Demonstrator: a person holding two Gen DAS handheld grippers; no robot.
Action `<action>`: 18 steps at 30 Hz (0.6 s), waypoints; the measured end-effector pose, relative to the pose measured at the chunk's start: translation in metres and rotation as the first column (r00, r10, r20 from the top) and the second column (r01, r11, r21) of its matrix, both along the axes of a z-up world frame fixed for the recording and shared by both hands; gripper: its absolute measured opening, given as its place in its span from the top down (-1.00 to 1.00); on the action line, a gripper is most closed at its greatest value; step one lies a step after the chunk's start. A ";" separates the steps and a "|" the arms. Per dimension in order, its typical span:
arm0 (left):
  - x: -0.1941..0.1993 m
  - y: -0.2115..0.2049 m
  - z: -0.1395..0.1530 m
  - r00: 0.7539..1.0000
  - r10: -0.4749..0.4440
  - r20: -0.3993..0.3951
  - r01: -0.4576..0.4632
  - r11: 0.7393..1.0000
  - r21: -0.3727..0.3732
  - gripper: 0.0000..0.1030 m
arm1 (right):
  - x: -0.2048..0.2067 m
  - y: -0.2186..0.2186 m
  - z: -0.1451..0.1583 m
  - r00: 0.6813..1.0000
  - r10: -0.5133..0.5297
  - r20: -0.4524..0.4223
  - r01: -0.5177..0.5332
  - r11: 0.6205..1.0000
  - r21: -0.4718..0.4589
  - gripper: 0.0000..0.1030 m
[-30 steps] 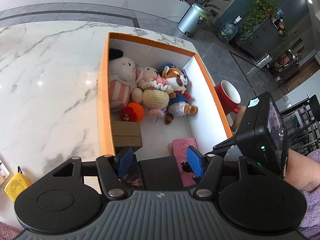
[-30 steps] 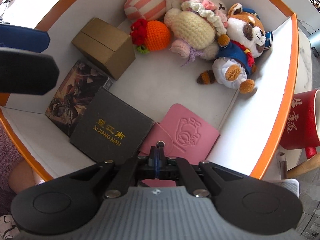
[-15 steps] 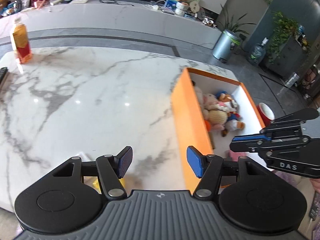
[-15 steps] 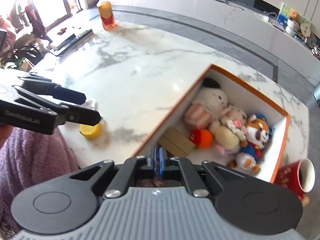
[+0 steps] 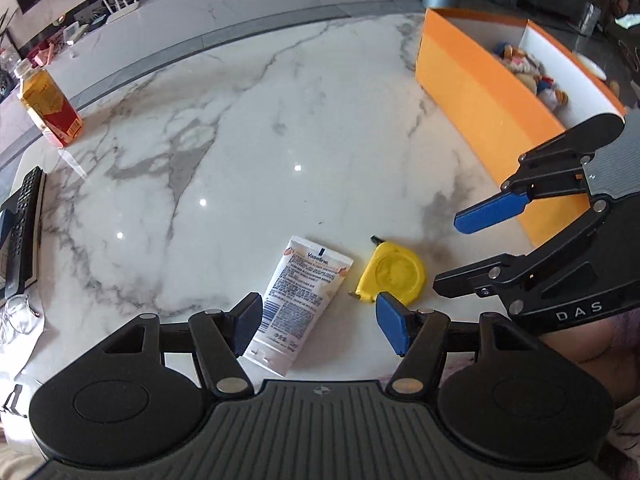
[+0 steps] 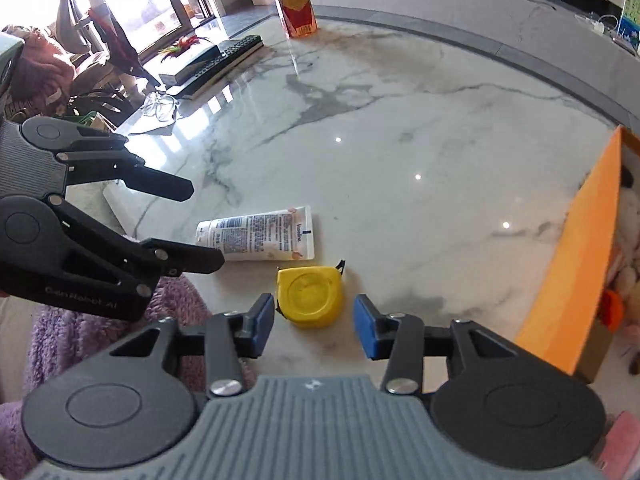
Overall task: Organize objects
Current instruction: 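Grasp the Vaseline tube with the left tool while the right tool grasps the yellow tape measure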
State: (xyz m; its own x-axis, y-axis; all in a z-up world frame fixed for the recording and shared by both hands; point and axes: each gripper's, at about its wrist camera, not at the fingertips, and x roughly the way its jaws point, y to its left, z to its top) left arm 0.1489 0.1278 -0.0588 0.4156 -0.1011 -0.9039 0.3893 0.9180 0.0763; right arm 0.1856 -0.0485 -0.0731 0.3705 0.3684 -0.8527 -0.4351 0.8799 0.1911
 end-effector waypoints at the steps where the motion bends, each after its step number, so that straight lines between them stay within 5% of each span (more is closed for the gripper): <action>1: 0.002 -0.002 -0.006 1.000 -0.031 0.001 0.031 0.998 0.046 -0.44 | 0.002 0.005 -0.006 1.000 0.005 0.001 -0.005 1.000 -0.015 -0.07; 4: 0.008 -0.008 -0.024 0.992 -0.126 -0.026 0.128 0.983 0.133 -0.45 | 0.005 0.017 -0.023 0.999 0.050 0.015 -0.049 0.996 -0.081 -0.19; 10: 0.021 -0.006 -0.050 0.979 -0.174 -0.105 0.188 0.972 0.144 -0.45 | 0.016 0.031 -0.043 0.996 0.092 -0.012 -0.093 0.990 -0.104 -0.32; 15: 0.027 -0.005 -0.059 0.978 -0.173 -0.115 0.188 0.973 0.135 -0.43 | 0.021 0.037 -0.051 0.995 0.102 -0.003 -0.101 0.987 -0.125 -0.31; 18: 0.030 -0.006 -0.062 0.977 -0.175 -0.124 0.191 0.973 0.132 -0.41 | 0.023 0.037 -0.055 0.994 0.105 -0.020 -0.106 0.987 -0.116 -0.14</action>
